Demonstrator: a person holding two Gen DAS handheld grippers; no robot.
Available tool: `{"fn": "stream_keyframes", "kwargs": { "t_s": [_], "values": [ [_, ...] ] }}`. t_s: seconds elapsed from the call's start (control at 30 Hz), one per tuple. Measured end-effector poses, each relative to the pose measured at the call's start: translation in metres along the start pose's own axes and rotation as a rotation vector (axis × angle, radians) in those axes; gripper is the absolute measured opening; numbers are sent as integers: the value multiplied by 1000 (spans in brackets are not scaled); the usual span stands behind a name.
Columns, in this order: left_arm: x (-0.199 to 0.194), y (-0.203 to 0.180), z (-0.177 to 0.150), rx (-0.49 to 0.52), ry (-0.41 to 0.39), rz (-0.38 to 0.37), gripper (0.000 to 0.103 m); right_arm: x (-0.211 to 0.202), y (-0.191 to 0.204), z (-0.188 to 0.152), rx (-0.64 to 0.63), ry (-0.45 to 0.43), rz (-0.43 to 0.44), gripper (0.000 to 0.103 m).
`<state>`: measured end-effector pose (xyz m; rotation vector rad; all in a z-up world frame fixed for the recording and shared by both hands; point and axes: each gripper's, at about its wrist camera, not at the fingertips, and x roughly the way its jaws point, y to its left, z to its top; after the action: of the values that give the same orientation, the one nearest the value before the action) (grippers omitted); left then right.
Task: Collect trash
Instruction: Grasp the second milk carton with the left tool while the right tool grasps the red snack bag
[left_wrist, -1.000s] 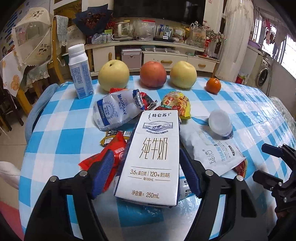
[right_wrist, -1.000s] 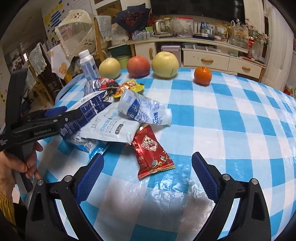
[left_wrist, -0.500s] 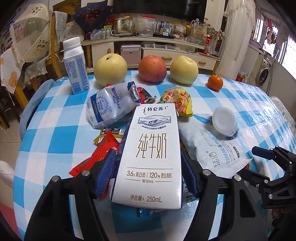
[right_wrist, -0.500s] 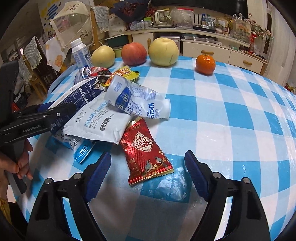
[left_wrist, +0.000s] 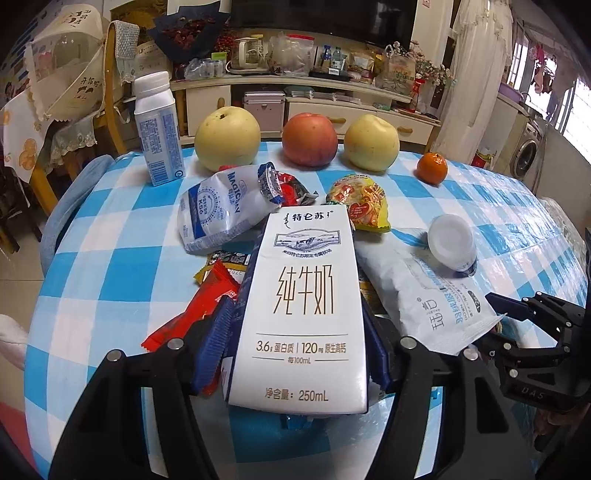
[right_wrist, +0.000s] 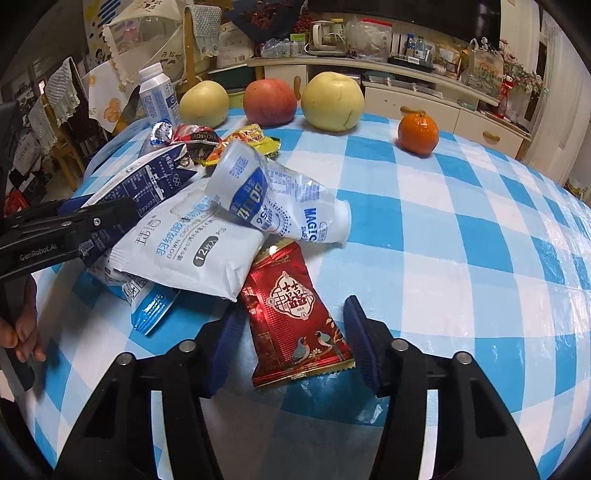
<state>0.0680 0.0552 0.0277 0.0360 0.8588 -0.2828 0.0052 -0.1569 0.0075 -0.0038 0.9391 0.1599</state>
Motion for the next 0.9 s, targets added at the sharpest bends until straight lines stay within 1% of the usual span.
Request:
{"fn": "stream_keyframes", "kwargs": {
  "t_s": [0.07, 0.13, 0.2, 0.27, 0.37, 0.47, 0.53, 0.63, 0.73, 0.9],
  "values": [
    [-3, 5, -2, -15, -1, -5, 65, 1, 3, -1, -20, -8, -18, 54],
    [-5, 10, -4, -35, -4, -9, 65, 1, 5, -3, -40, -19, -37, 50],
    [-9, 17, -8, -69, -12, -13, 65, 1, 4, -3, -41, -27, -29, 45],
    [-18, 24, -10, -111, -35, -12, 65, 0, -1, -2, -16, -35, -5, 40],
    [-30, 28, -11, -135, -70, -4, 65, -1, -9, -2, 29, -41, 13, 36],
    [-43, 29, -11, -134, -105, 0, 65, -4, -9, -4, 39, -43, 21, 34],
    [-50, 31, -13, -141, -119, -9, 65, -7, -11, -5, 47, -43, 13, 34],
    [-60, 28, -18, -126, -130, -24, 65, -12, -17, -6, 85, -49, 15, 34],
    [-70, 28, -25, -124, -142, -41, 65, -20, -21, -8, 131, -66, 38, 34],
    [-85, 35, -31, -144, -171, -62, 65, -34, -20, -7, 173, -116, 39, 34]
  ]
}}
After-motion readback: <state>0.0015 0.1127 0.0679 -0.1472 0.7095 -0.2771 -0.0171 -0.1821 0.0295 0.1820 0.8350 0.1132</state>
